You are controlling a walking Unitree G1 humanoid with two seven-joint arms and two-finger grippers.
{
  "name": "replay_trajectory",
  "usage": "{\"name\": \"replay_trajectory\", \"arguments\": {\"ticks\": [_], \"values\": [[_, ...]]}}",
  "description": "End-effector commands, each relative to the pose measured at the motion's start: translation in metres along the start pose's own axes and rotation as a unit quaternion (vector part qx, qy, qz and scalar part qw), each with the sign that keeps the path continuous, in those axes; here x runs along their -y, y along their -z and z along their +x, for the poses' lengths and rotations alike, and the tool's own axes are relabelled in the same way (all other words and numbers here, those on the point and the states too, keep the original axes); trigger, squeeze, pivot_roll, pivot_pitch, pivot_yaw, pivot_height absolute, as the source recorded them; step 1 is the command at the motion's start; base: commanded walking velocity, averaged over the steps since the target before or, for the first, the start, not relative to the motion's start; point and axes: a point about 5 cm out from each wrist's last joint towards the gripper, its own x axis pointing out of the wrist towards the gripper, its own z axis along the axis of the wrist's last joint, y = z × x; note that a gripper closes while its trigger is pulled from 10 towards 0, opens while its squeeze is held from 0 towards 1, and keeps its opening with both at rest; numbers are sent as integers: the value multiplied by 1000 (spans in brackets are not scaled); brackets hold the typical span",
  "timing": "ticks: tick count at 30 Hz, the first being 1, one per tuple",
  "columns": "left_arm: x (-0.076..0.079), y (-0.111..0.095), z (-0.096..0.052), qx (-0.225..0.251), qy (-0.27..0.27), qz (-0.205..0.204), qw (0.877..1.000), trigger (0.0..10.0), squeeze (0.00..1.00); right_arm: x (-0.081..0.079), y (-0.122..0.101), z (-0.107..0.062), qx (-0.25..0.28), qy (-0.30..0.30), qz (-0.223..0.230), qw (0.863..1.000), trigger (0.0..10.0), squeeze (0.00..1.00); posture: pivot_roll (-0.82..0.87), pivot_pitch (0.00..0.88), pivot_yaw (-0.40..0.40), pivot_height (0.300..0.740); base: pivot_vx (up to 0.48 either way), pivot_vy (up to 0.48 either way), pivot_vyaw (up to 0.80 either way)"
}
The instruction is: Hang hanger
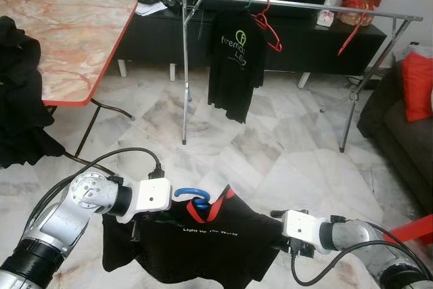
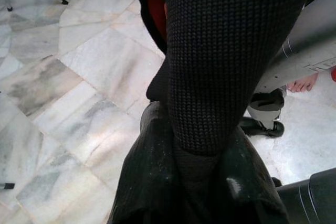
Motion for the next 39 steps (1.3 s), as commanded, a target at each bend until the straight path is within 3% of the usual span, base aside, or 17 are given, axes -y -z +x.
{"name": "replay_trajectory", "arguments": {"ticks": [1, 39], "values": [[-4, -11, -1, 22, -5, 16, 1000, 10000, 0, 1, 3, -3, 2, 8, 13, 1000, 0, 0, -25, 0, -126, 740, 0, 0, 0], [5, -3, 2, 1, 2, 5, 1000, 10000, 0, -2, 3, -2, 1, -1, 3, 1000, 0, 0, -23, 0, -137, 740, 0, 0, 0]]}}
